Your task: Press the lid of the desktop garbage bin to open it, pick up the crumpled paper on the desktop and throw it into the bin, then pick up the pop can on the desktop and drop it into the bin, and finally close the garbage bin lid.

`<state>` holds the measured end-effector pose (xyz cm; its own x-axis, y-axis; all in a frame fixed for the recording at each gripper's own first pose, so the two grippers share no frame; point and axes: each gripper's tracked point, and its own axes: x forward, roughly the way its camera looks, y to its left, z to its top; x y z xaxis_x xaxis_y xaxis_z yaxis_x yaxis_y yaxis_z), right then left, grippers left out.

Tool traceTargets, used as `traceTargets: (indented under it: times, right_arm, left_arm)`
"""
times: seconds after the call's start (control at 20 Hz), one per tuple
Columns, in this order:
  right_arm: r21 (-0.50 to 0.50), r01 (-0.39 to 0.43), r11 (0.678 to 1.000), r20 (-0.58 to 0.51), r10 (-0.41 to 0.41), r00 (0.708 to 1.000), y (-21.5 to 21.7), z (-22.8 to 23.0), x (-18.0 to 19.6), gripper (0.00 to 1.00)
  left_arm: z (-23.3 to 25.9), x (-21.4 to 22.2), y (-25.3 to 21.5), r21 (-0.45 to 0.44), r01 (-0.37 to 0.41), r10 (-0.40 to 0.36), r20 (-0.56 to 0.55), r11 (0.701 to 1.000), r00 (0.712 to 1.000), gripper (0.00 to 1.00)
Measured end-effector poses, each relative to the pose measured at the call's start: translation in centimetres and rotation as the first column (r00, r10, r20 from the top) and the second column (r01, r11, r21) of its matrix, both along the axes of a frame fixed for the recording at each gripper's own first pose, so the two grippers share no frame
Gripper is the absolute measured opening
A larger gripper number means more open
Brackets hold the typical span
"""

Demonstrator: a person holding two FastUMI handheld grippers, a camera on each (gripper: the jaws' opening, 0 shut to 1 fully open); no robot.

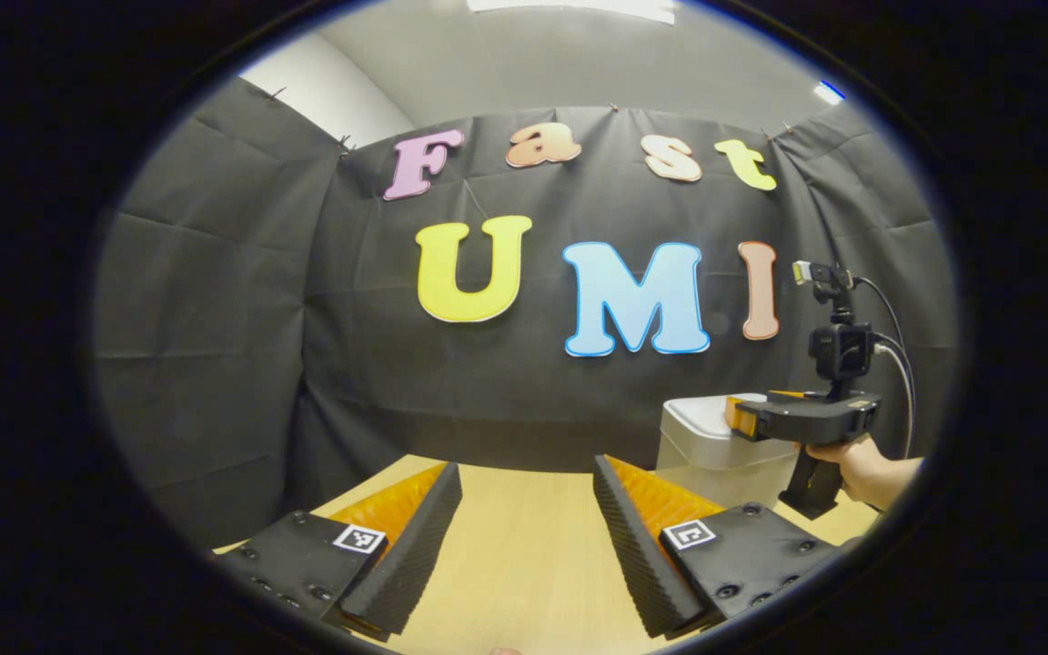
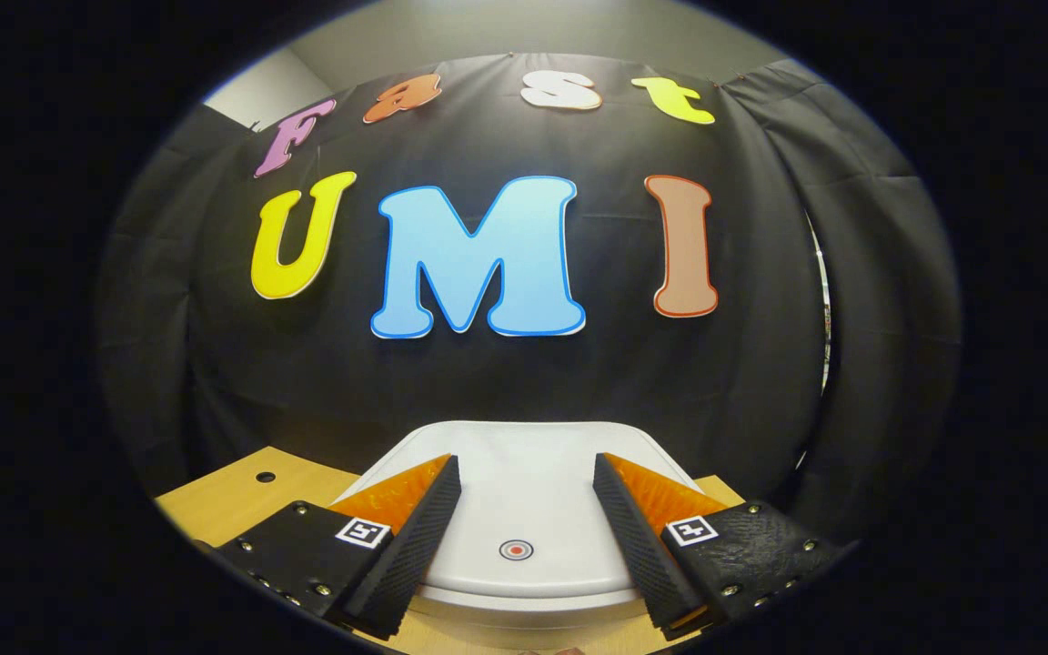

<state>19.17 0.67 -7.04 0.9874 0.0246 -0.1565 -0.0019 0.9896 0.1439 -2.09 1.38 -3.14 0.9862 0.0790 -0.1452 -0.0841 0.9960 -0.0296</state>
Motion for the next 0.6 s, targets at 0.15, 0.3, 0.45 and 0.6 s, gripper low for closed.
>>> traceTargets:
  times: [0.15, 0.3, 0.45, 0.6]
  right_arm:
    - [-0.009, -0.023, 1.0, -0.032, 0.022, 0.999, 0.2, 0.3, -1.9, 0.95]
    - [-0.041, -0.073, 0.997, -0.027, 0.072, 0.997, 0.6, 1.3, -4.4, 0.94]
    - [-0.059, -0.121, 0.991, 0.013, 0.122, 0.993, 1.3, 2.8, -7.4, 0.94]
    - [-0.077, -0.176, 0.981, 0.038, 0.179, 0.983, 2.4, 3.8, -11.0, 0.94]
  left_arm:
    - [0.4, -0.8, -0.2, 0.016, -0.017, 0.017, 0.001, 1.0, 1.0, 0.95]
    - [0.7, -1.3, -0.6, 0.034, -0.028, 0.028, 0.003, 0.999, 1.0, 0.95]
    - [0.6, -1.7, -1.2, 0.062, -0.033, 0.033, 0.002, 0.998, 0.999, 0.95]
    - [0.5, -1.7, -1.8, 0.068, -0.029, 0.029, 0.001, 0.997, 1.0, 0.95]
